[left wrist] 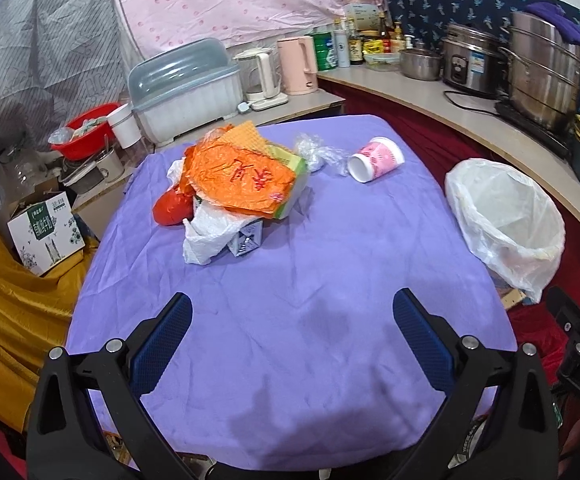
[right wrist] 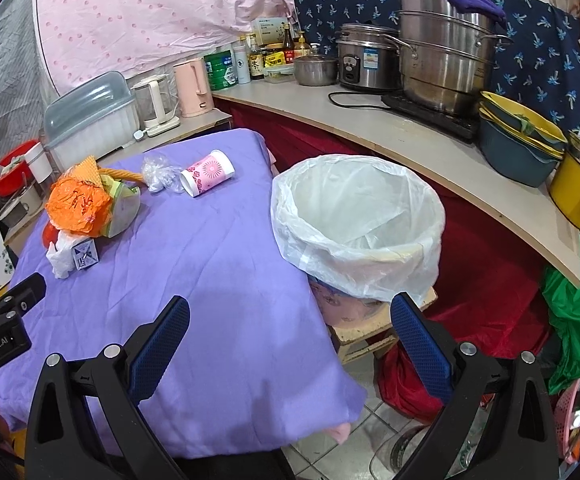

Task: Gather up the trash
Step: 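Grasp the orange plastic bag with the left tool while the right tool grasps the pink paper cup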

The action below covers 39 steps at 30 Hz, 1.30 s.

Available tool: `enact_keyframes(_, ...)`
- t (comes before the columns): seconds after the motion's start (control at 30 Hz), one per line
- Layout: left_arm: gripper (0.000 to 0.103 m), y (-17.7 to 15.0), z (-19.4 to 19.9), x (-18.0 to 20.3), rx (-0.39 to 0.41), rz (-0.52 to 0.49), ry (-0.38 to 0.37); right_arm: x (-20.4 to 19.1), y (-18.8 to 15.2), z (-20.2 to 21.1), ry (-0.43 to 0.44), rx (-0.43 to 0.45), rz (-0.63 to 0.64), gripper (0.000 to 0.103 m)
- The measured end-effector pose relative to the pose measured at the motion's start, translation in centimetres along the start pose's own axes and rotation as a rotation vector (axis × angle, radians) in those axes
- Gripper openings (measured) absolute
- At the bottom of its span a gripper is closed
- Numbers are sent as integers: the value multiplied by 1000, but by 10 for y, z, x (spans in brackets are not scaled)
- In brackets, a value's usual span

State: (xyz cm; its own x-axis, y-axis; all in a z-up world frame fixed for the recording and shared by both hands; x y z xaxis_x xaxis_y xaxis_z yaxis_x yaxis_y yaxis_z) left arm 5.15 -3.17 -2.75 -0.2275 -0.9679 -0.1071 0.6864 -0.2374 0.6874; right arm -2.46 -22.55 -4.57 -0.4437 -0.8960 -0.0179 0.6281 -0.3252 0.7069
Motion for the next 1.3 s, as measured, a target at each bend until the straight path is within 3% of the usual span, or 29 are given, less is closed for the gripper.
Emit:
enact_keyframes(0.27, 96, 33, -49, -39, -15, 81, 48, -31, 38, -57, 40, -16, 1, 96)
enact_keyframes(0.7, 96, 87, -153, -100, -66, 189, 80, -104, 120, -191, 163, -42, 46, 96)
enact_keyframes(1.03, 96, 103, -198, -116, -92, 237, 37, -135, 150, -250, 183, -56, 152, 96)
enact_keyframes(1.13, 83, 107, -198, -112, -81, 233, 6, -139, 149, -251, 202, -71, 141, 96)
enact_keyframes(1.2, 66, 108, -200, -110, -86, 231, -19, -145, 146, -251, 204, -76, 141, 96)
enact_keyframes(1.3, 50, 108, -201, -104, -91, 226, -42, -155, 143, -251, 205, -77, 135, 96)
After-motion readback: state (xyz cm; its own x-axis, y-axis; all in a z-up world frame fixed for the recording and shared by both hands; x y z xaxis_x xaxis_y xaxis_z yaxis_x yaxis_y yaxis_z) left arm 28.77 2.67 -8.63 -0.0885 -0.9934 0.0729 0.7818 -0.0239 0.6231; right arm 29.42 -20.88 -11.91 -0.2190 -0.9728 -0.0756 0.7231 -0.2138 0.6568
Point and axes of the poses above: each gripper's, at about its wrist camera, not at the fingertips, and z roughly against the way its jaws point, x to its right, y to its top, the point moved 3 cm from there along -z, roughly the way its jaws point, and after that the axes turned 3 degrees about -y, right-handed, at the moved point
